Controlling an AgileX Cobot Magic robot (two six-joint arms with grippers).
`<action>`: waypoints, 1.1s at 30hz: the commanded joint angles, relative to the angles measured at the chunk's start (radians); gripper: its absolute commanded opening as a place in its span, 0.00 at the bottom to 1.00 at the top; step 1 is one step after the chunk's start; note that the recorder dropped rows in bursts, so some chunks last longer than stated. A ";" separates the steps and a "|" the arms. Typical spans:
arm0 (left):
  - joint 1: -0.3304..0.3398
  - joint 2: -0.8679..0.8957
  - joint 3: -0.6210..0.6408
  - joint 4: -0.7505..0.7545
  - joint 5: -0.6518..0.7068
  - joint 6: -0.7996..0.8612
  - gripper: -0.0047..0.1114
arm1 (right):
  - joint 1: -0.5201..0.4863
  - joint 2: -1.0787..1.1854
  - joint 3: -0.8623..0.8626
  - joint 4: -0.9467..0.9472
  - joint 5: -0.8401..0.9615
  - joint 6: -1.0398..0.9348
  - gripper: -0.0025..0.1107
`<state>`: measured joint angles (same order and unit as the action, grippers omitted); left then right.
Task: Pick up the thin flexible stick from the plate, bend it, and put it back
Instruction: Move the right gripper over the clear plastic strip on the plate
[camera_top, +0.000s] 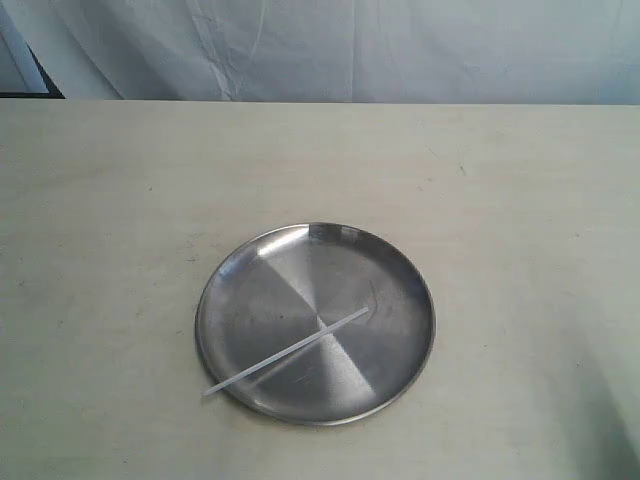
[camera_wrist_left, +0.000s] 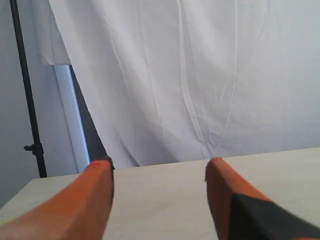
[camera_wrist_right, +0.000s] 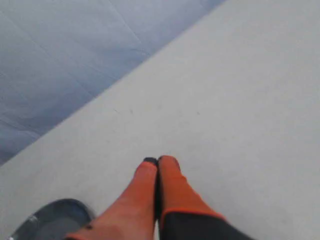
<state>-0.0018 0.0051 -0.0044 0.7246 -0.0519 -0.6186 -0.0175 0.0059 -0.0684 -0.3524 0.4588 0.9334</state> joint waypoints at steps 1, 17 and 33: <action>-0.007 -0.005 0.004 0.002 0.001 -0.002 0.51 | -0.005 -0.006 0.005 -0.038 -0.167 -0.004 0.02; -0.007 -0.005 0.004 0.002 0.001 -0.002 0.51 | -0.005 -0.006 -0.002 0.264 -0.798 0.036 0.01; -0.023 -0.005 0.004 0.002 0.001 -0.002 0.51 | 0.406 1.505 -1.159 0.376 0.594 -1.426 0.01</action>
<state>-0.0140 0.0051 -0.0044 0.7246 -0.0519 -0.6186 0.3148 1.3092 -1.1133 -0.1201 0.8552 -0.2596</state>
